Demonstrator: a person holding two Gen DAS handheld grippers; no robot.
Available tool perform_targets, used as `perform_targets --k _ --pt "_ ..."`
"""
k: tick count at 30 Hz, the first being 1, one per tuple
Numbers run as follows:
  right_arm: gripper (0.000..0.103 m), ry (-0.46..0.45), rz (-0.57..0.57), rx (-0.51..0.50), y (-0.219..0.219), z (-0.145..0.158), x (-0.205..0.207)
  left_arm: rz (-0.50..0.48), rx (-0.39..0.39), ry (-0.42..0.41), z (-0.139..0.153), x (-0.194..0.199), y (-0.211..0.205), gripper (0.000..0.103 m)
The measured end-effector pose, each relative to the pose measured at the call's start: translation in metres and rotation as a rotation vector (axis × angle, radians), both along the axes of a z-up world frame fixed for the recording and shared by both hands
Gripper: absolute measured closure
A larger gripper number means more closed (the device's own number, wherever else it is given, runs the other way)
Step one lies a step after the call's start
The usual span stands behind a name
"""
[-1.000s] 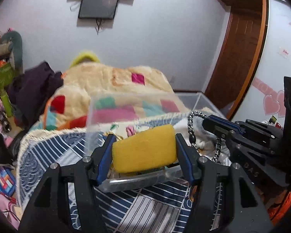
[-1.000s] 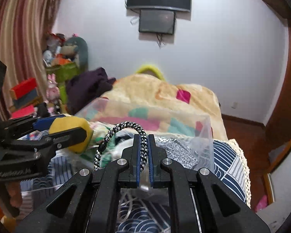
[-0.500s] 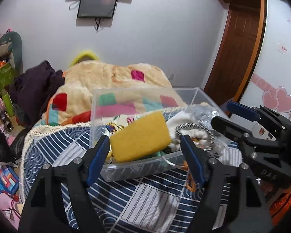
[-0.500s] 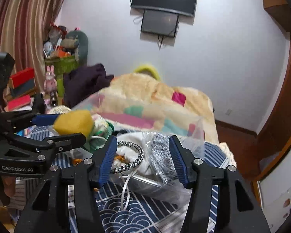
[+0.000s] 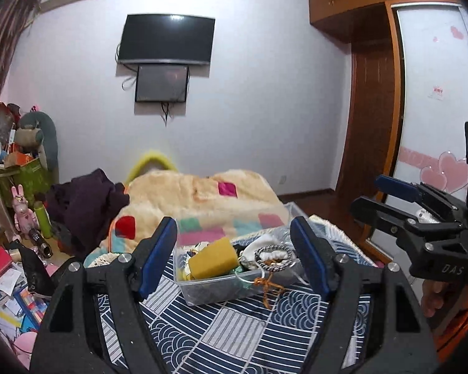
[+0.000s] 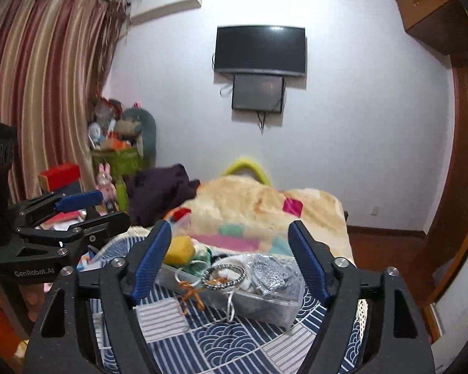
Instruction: Organize soft objects
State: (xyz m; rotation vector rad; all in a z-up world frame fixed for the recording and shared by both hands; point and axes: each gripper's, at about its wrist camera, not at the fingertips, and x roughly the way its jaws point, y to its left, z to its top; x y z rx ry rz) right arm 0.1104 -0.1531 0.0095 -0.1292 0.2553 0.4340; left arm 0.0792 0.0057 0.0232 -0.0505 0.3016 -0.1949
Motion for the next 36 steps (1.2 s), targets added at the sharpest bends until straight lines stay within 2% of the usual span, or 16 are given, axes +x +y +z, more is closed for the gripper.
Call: perform_targets --k 3,4,7,14,25,36 --pt "0.018 -0.027 0.006 0.003 -0.001 0.004 -0.012 0.006 0.003 -0.034 0.008 -0.018 -0.001 0.025" --pt "0.016 -0.038 0.002 0.002 -0.001 0.004 -0.016 0.003 0.003 -0.042 0.009 -0.023 -0.001 0.02" --pt "0.001 -0.062 0.007 0.013 -0.002 0.004 -0.024 0.013 -0.008 -0.071 0.013 -0.04 0.0 0.013" --pt "0.0 -0.062 0.013 0.025 0.004 0.0 -0.032 0.03 0.007 -0.087 0.011 -0.054 -0.004 0.002" --pt "0.0 -0.028 0.003 0.054 0.003 -0.012 -0.036 0.037 0.033 -0.081 0.004 -0.056 -0.011 0.001" --pt "0.0 -0.018 -0.009 0.076 -0.006 -0.011 -0.036 0.042 0.043 -0.079 0.002 -0.053 -0.013 0.0"
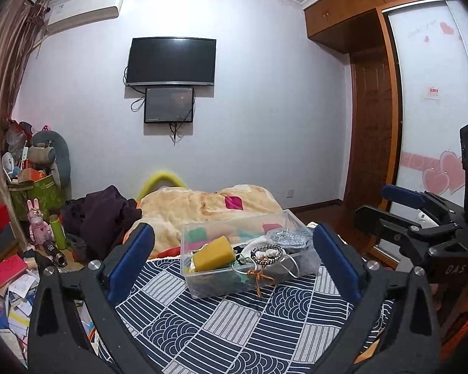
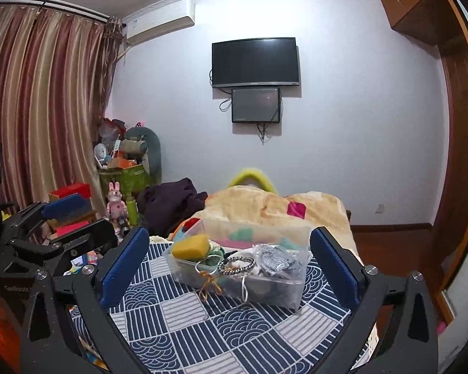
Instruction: Organize soft objects
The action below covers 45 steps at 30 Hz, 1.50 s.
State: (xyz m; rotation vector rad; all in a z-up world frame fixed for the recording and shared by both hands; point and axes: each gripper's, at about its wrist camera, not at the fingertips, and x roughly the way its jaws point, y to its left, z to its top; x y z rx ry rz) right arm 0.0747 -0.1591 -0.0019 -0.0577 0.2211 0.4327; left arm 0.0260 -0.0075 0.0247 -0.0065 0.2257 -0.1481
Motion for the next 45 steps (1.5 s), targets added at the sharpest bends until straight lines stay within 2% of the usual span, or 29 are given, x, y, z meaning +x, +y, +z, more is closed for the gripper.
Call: perform_targets --k 11,45 --pt "0.0 0.004 0.0 0.007 -0.0021 0.0026 -0.0021 -0.002 0.022 -0.008 -0.002 -0.0006 -0.0044 0.0" --pt "0.0 0.002 0.007 0.006 0.0006 0.0042 -0.0062 0.003 0.009 0.002 -0.0013 0.0008 0.0009 0.0"
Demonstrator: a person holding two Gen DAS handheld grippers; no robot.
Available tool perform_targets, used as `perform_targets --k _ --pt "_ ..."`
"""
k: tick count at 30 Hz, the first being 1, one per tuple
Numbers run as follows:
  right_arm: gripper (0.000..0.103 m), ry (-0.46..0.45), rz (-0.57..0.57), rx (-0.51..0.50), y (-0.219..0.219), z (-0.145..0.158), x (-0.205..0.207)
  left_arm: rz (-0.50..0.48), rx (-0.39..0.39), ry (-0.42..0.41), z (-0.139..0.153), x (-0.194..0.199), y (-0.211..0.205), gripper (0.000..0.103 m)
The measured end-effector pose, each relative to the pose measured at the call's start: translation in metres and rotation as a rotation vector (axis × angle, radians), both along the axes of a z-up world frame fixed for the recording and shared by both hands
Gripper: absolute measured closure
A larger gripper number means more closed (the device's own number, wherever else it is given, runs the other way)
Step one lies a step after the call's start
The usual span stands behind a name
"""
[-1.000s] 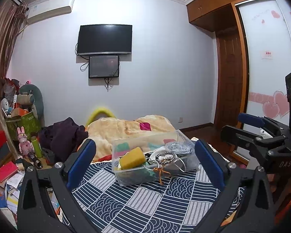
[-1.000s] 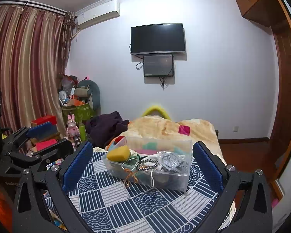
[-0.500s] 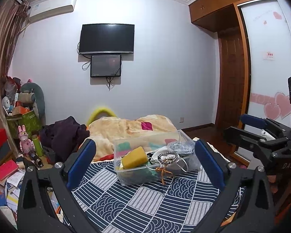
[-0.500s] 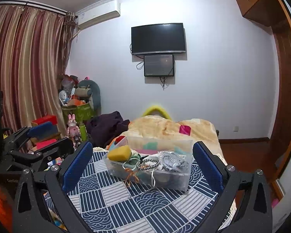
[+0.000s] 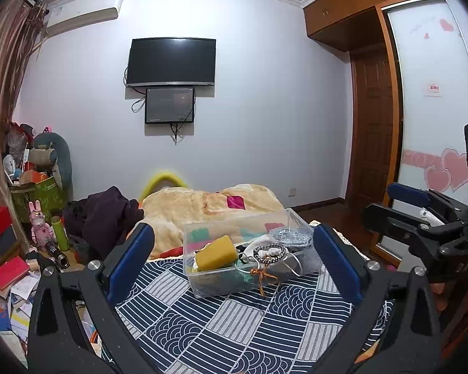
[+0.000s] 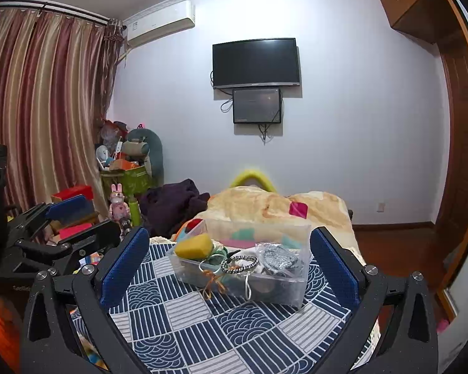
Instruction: Organize soft objects
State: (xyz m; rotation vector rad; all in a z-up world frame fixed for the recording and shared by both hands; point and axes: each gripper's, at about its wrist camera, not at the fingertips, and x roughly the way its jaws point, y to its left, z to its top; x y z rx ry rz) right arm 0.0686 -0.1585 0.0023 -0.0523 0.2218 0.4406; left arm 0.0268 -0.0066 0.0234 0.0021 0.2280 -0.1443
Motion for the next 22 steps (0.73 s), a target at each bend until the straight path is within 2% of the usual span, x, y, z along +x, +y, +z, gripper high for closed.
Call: perform_targets --k 22 --pt "0.0 0.015 -0.003 -0.001 0.0028 -0.002 -0.0012 -0.007 -0.029 0.031 -0.0023 0.0036 0.0013 0.0"
